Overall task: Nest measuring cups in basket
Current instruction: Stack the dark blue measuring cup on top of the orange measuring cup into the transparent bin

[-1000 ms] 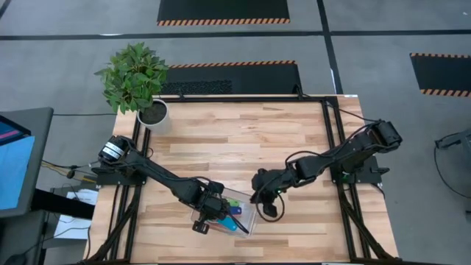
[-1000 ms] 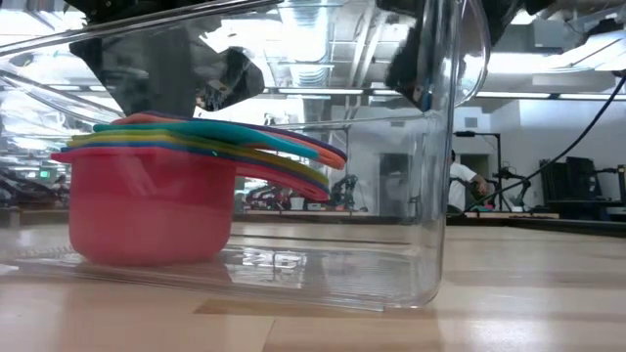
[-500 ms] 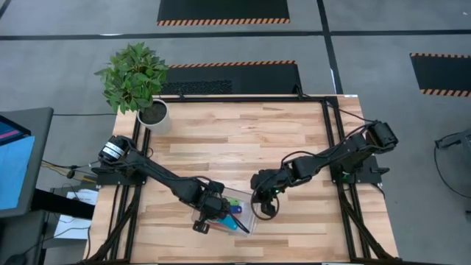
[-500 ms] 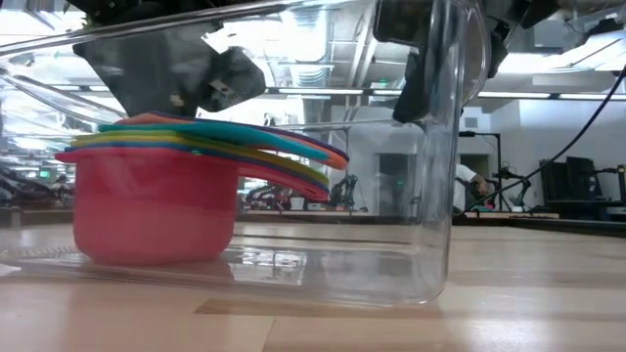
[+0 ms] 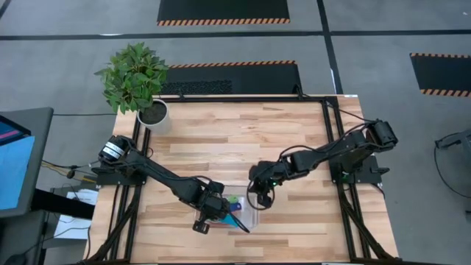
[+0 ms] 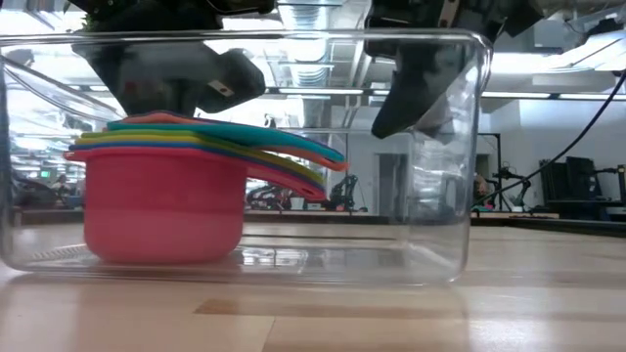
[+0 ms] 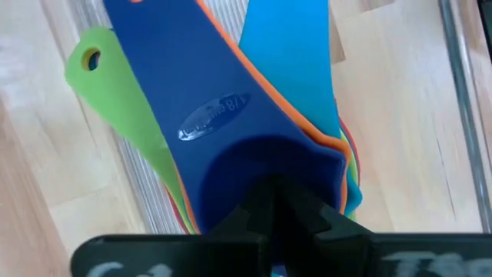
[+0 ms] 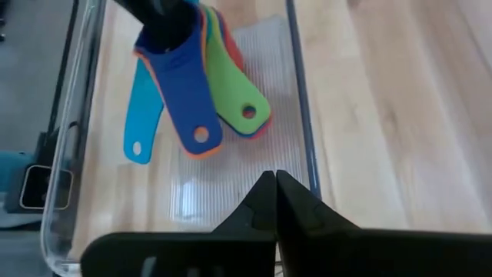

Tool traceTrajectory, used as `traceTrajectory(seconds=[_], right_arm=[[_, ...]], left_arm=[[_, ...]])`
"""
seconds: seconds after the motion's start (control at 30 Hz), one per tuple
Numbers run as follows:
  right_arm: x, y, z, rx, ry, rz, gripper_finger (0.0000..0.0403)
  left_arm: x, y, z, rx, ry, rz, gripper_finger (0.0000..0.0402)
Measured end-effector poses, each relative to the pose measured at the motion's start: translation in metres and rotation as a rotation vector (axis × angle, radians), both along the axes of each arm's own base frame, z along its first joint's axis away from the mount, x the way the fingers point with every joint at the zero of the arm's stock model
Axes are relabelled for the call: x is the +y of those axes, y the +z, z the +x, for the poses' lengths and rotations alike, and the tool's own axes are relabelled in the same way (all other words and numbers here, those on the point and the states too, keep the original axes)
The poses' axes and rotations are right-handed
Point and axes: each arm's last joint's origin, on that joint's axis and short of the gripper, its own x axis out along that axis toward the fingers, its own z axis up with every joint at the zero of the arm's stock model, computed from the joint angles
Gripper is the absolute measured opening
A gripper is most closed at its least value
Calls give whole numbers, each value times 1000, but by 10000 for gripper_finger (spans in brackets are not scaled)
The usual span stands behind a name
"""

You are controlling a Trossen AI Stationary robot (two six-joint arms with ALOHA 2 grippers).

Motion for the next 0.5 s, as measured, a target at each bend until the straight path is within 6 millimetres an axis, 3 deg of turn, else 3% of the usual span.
traceTrajectory(seconds=[0.5], right_arm=[[-12,-1,2,-10,-50,-64,14]], left_arm=[[0,0,0,-1,6,-4,0]])
